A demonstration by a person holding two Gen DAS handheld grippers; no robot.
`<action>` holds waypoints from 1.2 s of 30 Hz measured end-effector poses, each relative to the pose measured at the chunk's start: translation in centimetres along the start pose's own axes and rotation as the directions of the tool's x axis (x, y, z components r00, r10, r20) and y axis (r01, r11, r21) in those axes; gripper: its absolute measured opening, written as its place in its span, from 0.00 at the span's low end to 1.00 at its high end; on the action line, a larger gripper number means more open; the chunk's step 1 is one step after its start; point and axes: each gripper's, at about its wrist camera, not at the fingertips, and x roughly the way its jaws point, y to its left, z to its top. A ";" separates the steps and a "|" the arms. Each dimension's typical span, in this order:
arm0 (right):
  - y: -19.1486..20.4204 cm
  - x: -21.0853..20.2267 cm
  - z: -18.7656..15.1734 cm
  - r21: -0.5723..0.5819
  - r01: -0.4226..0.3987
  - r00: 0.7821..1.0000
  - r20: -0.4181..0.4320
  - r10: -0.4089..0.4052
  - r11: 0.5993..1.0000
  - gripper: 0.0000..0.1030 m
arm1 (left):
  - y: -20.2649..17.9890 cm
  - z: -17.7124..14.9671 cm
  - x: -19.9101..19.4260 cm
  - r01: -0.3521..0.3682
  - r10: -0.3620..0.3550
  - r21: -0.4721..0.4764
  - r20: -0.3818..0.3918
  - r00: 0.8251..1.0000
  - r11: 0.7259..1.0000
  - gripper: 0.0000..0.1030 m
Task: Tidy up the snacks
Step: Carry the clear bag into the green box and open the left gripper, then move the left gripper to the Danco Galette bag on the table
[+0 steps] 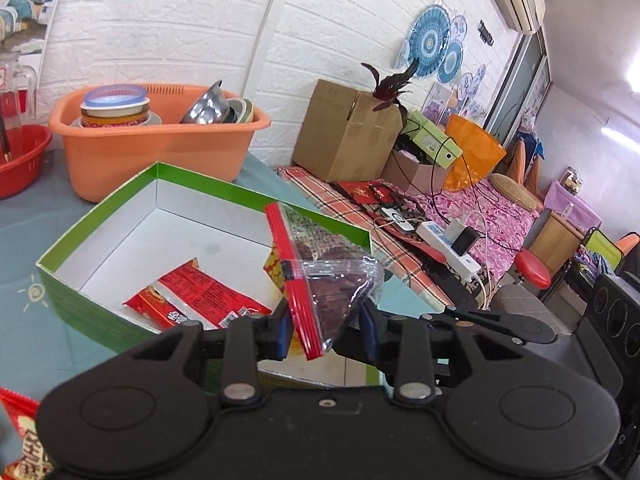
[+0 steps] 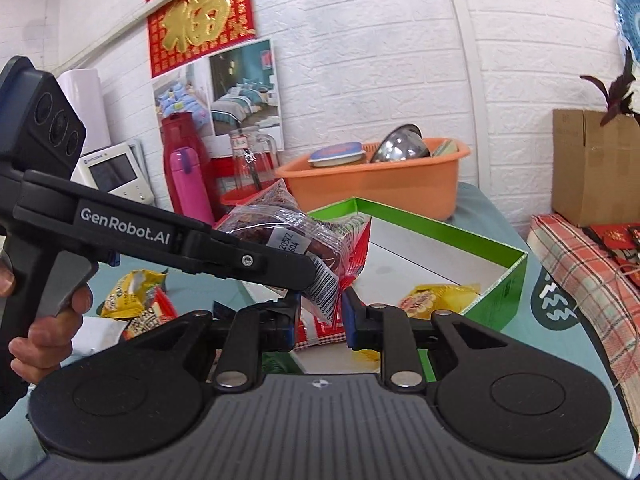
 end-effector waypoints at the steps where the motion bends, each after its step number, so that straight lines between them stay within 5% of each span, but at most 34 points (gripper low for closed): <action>1: -0.2 0.3 -0.1 0.007 0.004 1.000 -0.006 -0.004 1.000 0.38 | 0.2 0.0 0.5 0.000 0.000 0.002 -0.006 1.000 1.000 0.53; 2: -0.4 0.6 -0.3 0.013 0.008 1.000 -0.012 -0.008 1.000 0.38 | 0.4 0.0 0.9 -0.003 0.003 0.006 -0.012 1.000 1.000 0.56; 4: -0.8 1.2 -0.6 0.013 0.022 1.000 -0.023 -0.021 1.000 0.42 | 0.8 -0.1 1.8 -0.033 0.033 0.011 -0.018 0.999 0.999 0.77; 5: -0.8 1.5 -0.8 0.004 0.030 0.999 -0.027 -0.030 1.000 0.46 | 1.0 -0.1 2.1 -0.053 0.053 0.010 -0.019 0.998 0.999 1.00; 6: -0.8 1.8 -1.0 -0.013 0.040 0.999 -0.028 -0.041 0.999 0.49 | 1.2 -0.2 2.3 -0.072 0.072 0.000 -0.017 0.997 0.997 1.00; 7: -0.7 2.0 -1.2 -0.031 0.050 0.998 -0.024 -0.051 0.998 0.66 | 1.4 -0.4 2.2 -0.091 0.091 -0.019 -0.007 0.996 0.996 1.00; 8: -0.6 2.1 -1.5 -0.050 0.062 0.998 -0.020 -0.063 0.997 0.97 | 1.5 -0.6 2.1 -0.095 0.096 -0.031 0.010 0.995 0.995 1.00; 9: -0.4 2.0 -1.7 -0.067 0.074 0.997 -0.008 -0.074 0.995 1.00 | 1.8 -0.7 1.9 -0.087 0.088 -0.040 0.020 0.996 0.995 1.00; 15: 0.7 0.9 -2.2 -0.151 0.104 0.994 0.036 -0.099 0.983 1.00 | 2.2 -0.7 0.4 -0.100 0.101 -0.071 0.003 0.995 0.992 1.00; 23: 3.8 -3.4 -1.2 -0.144 0.087 0.995 0.066 -0.078 0.986 1.00 | 0.0 -1.8 -6.8 -0.179 0.182 -0.078 0.037 0.983 0.981 1.00; 26: 5.2 -5.0 -1.5 -0.132 0.073 0.996 0.057 -0.066 0.989 1.00 | -0.4 -3.5 -9.4 -0.251 0.253 -0.068 0.035 0.967 0.966 1.00; 36: 8.9 -8.0 -5.6 -0.058 -0.049 0.998 -0.031 0.047 0.997 1.00 | 1.8 -11.6 -16.0 -0.309 0.315 -0.155 0.015 0.949 0.938 1.00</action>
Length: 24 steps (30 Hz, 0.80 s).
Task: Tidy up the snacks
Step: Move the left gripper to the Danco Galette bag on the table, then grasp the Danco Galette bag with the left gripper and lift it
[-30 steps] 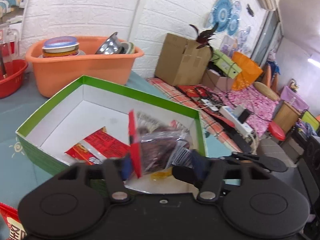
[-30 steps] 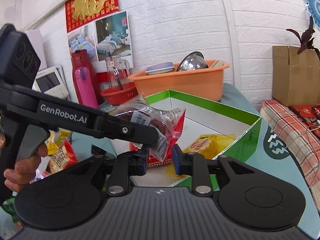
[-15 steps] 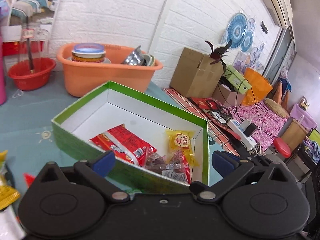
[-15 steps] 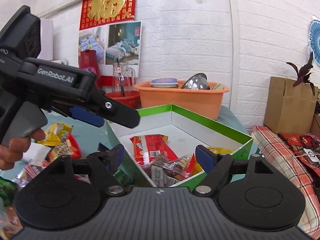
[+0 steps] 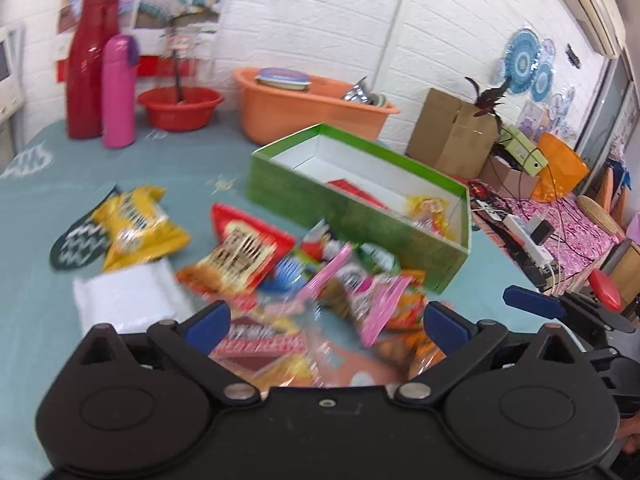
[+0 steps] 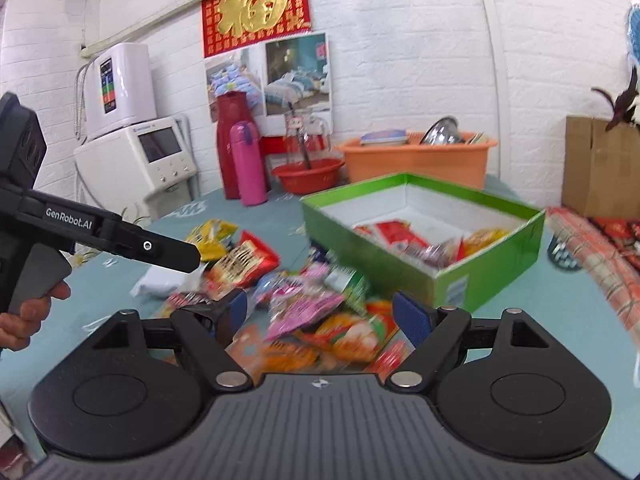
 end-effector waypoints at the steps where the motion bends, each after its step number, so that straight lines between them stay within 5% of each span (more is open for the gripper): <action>1: 0.4 0.1 -0.3 0.006 -0.020 1.000 -0.014 0.020 1.000 1.00 | 0.5 -0.5 -0.2 -0.005 0.005 -0.014 -0.007 1.000 1.000 1.00; 5: 2.5 1.2 -0.7 -0.001 -0.126 0.990 -0.070 0.125 0.992 1.00 | 2.6 -1.6 -0.7 -0.025 0.025 -0.039 -0.021 0.999 0.999 1.00; 11: 5.6 5.1 -0.4 0.035 -0.273 0.945 -0.179 0.275 0.961 1.00 | 6.0 -1.4 0.1 -0.007 0.003 -0.126 -0.032 0.999 0.992 1.00; 15: 6.4 7.9 -0.2 0.045 -0.254 0.930 -0.262 0.257 0.966 1.00 | 7.7 -1.4 1.3 0.011 -0.022 -0.170 -0.062 0.998 0.985 1.00; 24: 6.9 10.3 0.6 -0.025 -0.180 0.933 -0.320 0.162 0.983 1.00 | 9.0 -2.3 3.0 0.016 -0.037 -0.201 -0.102 0.994 0.980 1.00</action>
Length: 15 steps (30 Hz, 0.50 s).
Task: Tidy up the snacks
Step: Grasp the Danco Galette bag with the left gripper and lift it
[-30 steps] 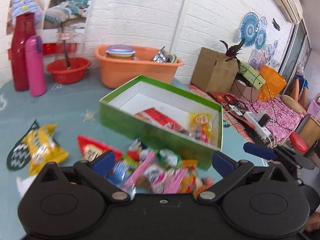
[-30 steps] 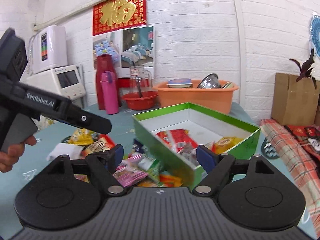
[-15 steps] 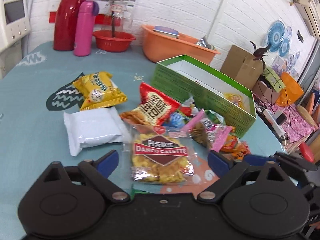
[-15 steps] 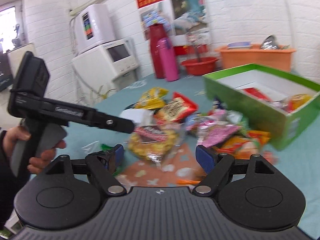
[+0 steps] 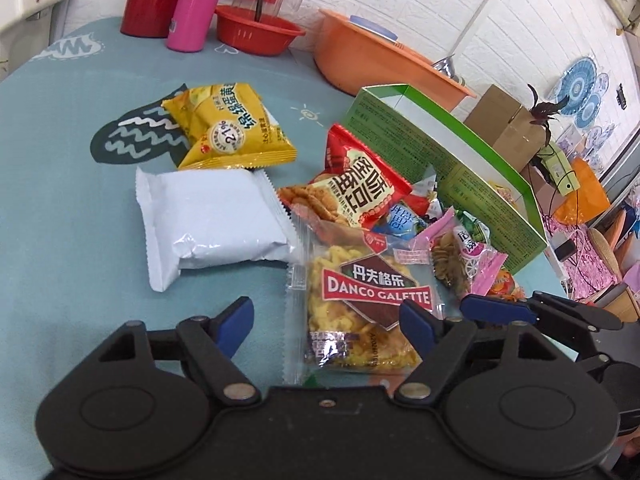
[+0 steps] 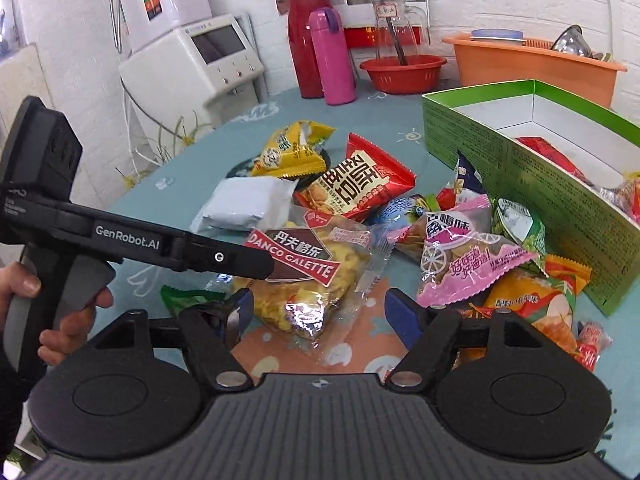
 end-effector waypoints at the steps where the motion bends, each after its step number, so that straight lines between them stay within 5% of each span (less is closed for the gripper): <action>1: 0.3 0.4 0.2 -0.020 0.013 1.000 -0.020 -0.013 1.000 1.00 | -0.1 0.1 0.1 0.003 -0.003 0.004 -0.002 1.000 1.000 1.00; 5: 0.9 2.0 0.7 -0.077 0.054 0.997 -0.059 -0.058 0.996 1.00 | -0.5 0.0 0.3 0.005 -0.005 0.030 -0.012 1.000 1.000 1.00; 12: 1.3 1.9 0.4 -0.066 -0.016 0.996 -0.086 0.010 0.998 1.00 | -0.6 -0.3 0.0 -0.003 0.003 0.062 -0.007 1.000 0.998 1.00; 15: 1.4 2.3 0.5 -0.059 0.026 0.997 -0.065 -0.030 0.998 1.00 | -0.7 -0.3 0.0 -0.010 0.011 0.072 -0.010 1.000 0.997 0.92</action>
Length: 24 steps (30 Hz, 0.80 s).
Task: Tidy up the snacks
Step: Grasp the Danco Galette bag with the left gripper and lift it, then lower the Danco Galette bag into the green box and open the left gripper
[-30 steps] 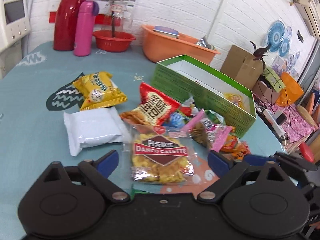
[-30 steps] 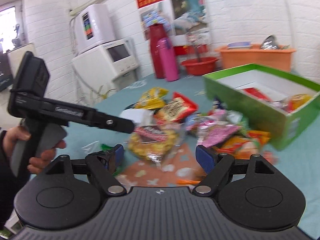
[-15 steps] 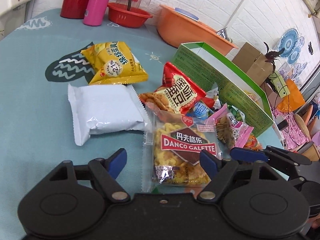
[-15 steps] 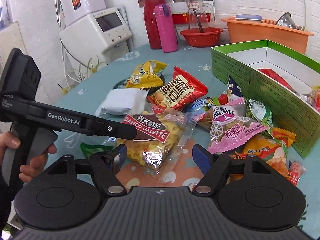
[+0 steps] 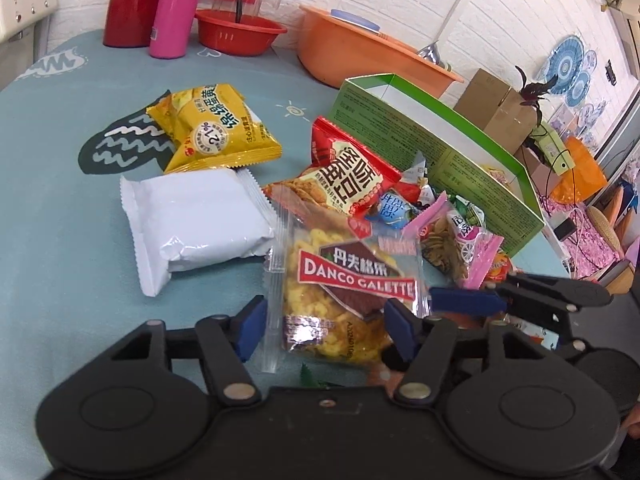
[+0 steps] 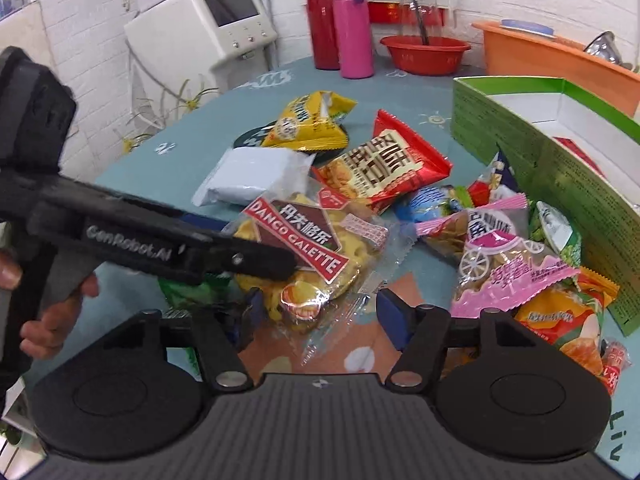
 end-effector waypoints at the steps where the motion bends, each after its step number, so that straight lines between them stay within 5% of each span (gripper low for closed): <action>1: -0.1 0.2 0.1 0.002 0.017 1.000 0.010 -0.017 1.000 1.00 | 0.1 0.1 -0.1 -0.004 0.004 -0.004 0.000 1.000 1.000 0.88; 2: 0.0 0.6 0.2 -0.005 0.032 0.999 0.005 -0.032 0.999 1.00 | 0.3 0.1 -0.1 0.006 -0.006 -0.015 -0.006 1.000 1.000 0.80; 9: 0.5 0.9 0.2 -0.022 0.004 1.000 -0.011 -0.005 1.000 1.00 | 1.3 0.3 -0.9 -0.014 0.014 -0.036 -0.009 1.000 0.999 0.82; 12: 0.2 1.1 0.2 -0.008 -0.038 0.999 -0.007 0.038 0.999 0.81 | 1.3 0.4 -0.4 -0.005 0.005 -0.038 -0.010 1.000 0.999 0.82; 13: 0.1 1.3 0.2 0.006 -0.056 0.998 -0.004 0.056 0.998 0.57 | 1.1 0.5 -0.3 -0.005 0.005 -0.036 -0.012 1.000 0.999 0.79; 15: -0.6 1.1 0.0 0.063 -0.065 0.998 0.017 0.064 0.996 0.41 | 0.6 0.6 -0.5 -0.009 0.009 -0.037 -0.009 1.000 0.999 0.61; 24: -1.6 -4.4 0.6 0.033 0.012 0.981 0.193 -0.018 0.999 0.35 | -3.9 3.2 -3.0 0.054 -0.060 0.059 0.101 0.993 0.997 0.57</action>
